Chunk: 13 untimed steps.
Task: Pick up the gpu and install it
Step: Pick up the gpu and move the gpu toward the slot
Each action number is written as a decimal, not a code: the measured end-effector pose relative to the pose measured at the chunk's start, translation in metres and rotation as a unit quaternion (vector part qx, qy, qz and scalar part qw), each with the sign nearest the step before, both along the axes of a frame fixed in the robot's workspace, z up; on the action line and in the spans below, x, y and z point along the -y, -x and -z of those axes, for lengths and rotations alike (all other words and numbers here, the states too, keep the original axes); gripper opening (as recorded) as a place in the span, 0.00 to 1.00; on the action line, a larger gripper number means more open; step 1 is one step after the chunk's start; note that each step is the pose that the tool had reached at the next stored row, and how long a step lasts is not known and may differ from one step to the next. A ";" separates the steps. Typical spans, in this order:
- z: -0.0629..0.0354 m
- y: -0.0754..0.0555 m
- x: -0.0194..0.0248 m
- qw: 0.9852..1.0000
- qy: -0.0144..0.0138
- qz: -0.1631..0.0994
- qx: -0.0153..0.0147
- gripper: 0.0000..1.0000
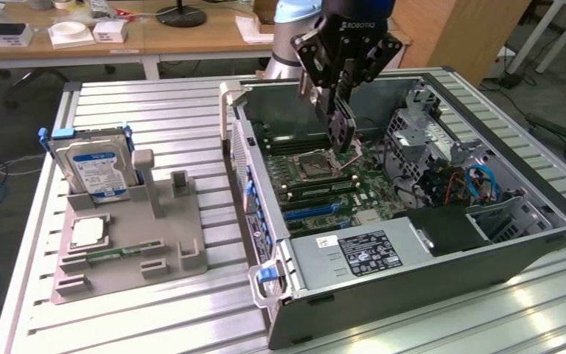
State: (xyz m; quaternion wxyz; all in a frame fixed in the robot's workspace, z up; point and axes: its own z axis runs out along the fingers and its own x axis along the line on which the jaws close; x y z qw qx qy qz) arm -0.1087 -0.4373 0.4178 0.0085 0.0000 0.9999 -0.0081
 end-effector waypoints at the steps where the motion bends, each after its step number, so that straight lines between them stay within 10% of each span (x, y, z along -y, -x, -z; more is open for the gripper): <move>1: 0.0001 -0.002 0.0000 1.000 0.000 0.000 0.000 0.26; 13: 0.0008 -0.020 0.0000 1.000 0.000 0.000 0.000 0.26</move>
